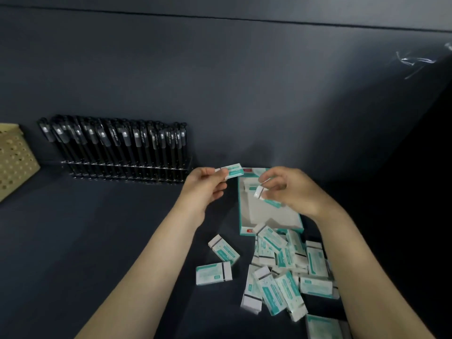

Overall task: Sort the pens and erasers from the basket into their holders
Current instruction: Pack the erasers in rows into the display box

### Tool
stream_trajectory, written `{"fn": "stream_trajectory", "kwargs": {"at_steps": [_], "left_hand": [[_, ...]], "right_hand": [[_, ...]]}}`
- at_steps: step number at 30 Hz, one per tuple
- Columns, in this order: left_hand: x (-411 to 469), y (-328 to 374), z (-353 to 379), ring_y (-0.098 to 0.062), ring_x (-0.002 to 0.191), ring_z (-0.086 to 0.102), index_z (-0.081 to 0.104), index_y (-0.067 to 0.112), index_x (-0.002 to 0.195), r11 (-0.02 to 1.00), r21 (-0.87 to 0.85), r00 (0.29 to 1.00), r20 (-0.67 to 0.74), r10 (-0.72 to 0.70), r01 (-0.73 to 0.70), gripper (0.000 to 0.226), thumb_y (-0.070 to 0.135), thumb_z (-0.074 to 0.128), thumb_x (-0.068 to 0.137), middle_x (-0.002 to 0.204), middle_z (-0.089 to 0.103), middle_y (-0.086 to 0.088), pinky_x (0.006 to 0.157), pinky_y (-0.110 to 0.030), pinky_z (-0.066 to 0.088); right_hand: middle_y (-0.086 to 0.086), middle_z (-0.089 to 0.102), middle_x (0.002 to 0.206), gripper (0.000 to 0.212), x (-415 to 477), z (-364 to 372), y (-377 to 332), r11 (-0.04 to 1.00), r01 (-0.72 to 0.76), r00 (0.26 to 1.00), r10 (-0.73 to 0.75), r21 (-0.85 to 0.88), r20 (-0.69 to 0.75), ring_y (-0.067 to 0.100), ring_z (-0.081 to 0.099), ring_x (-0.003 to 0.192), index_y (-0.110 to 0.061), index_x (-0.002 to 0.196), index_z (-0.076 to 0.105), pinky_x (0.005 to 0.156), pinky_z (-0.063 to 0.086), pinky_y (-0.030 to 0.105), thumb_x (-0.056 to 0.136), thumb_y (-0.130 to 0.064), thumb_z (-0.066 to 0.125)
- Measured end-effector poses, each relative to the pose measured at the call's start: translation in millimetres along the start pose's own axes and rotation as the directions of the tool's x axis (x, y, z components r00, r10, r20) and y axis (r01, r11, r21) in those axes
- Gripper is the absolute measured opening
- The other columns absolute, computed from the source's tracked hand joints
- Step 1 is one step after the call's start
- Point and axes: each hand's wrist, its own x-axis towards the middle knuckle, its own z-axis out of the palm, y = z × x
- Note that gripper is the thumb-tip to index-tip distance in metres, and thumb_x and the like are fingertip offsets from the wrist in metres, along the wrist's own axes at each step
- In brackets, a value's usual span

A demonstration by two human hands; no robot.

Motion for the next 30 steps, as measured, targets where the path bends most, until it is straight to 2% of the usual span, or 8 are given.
{"fn": "stream_trajectory", "kwargs": {"at_steps": [5,9,12,17,21,25,28,30], "left_hand": [[16.2,-18.8,4.6,-0.009,0.074,0.064,0.056,0.011,0.095,0.995,0.081,0.998,-0.042,0.056,-0.053,0.018,0.018,0.070,0.087,0.090,0.068,-0.006,0.069,-0.024,0.053],[22.1,-23.2,1.5,-0.007,0.068,0.064,0.055,0.010,0.094,0.995,0.070,0.997,-0.046,0.069,-0.066,0.016,0.014,0.069,0.087,0.088,0.067,-0.007,0.064,-0.021,0.054],[24.5,-24.2,2.2,-0.007,0.067,0.063,0.055,0.012,0.091,0.997,0.041,0.994,-0.083,0.068,-0.065,0.015,0.014,0.069,0.087,0.086,0.066,-0.007,0.062,-0.020,0.053],[21.5,-25.2,2.6,-0.007,0.068,0.063,0.056,0.011,0.093,0.996,0.045,0.993,-0.081,0.084,-0.081,0.016,0.016,0.070,0.087,0.086,0.067,-0.006,0.063,-0.019,0.052],[20.1,-24.6,1.9,-0.008,0.067,0.062,0.056,0.012,0.090,0.997,-0.009,0.993,-0.093,0.069,-0.071,0.016,0.017,0.071,0.086,0.082,0.067,-0.002,0.064,-0.021,0.051],[19.5,-22.4,1.0,-0.009,0.068,0.062,0.056,0.012,0.090,0.998,-0.056,0.995,-0.095,0.037,-0.042,0.017,0.018,0.071,0.085,0.084,0.068,-0.005,0.065,-0.023,0.052],[16.7,-21.3,1.6,-0.008,0.070,0.063,0.058,0.011,0.092,0.998,-0.046,0.995,-0.090,0.032,-0.037,0.018,0.020,0.072,0.085,0.086,0.069,-0.005,0.067,-0.023,0.053],[13.8,-20.2,2.7,-0.006,0.069,0.063,0.059,0.011,0.093,0.998,-0.021,0.996,-0.079,0.051,-0.053,0.018,0.021,0.071,0.085,0.085,0.070,-0.003,0.065,-0.021,0.052]], "right_hand": [[-0.003,0.060,0.101,0.022,14.3,18.9,18.7,0.978,0.101,0.990,-0.118,-0.182,-0.083,0.006,0.057,0.087,-0.019,0.086,0.070,0.076,0.044,0.012,0.072,-0.006,0.081],[-0.009,0.059,0.092,0.026,11.1,4.7,22.9,0.949,0.106,0.989,-0.133,-0.296,-0.072,-0.006,0.051,0.079,-0.027,0.080,0.066,0.069,0.035,0.003,0.068,-0.013,0.085],[-0.010,0.067,0.089,0.019,9.3,6.2,26.5,0.923,0.115,0.993,-0.122,-0.368,0.005,-0.001,0.052,0.081,-0.026,0.081,0.072,0.075,0.039,0.014,0.071,-0.014,0.083],[-0.009,0.067,0.093,0.014,17.0,16.2,29.9,0.894,0.170,0.977,-0.207,-0.414,-0.046,0.014,0.057,0.096,-0.023,0.085,0.078,0.087,0.046,0.029,0.076,-0.012,0.079],[-0.009,0.057,0.088,0.015,22.8,19.4,36.1,0.877,0.201,0.957,-0.270,-0.435,-0.102,0.016,0.056,0.093,-0.023,0.088,0.079,0.086,0.048,0.032,0.079,-0.011,0.078],[-0.007,0.069,0.086,0.017,25.8,21.3,39.0,0.872,0.239,0.944,-0.311,-0.426,-0.106,0.018,0.061,0.087,-0.022,0.086,0.079,0.081,0.052,0.039,0.076,-0.008,0.079],[-0.007,0.069,0.086,0.018,26.7,22.0,41.6,0.883,0.241,0.944,-0.309,-0.402,-0.113,0.013,0.061,0.083,-0.020,0.090,0.078,0.080,0.052,0.035,0.076,-0.008,0.079],[-0.009,0.067,0.087,0.024,24.4,20.8,38.0,0.932,0.191,0.955,-0.249,-0.308,-0.162,0.000,0.058,0.077,-0.020,0.099,0.076,0.076,0.047,0.019,0.077,-0.010,0.079]]}}
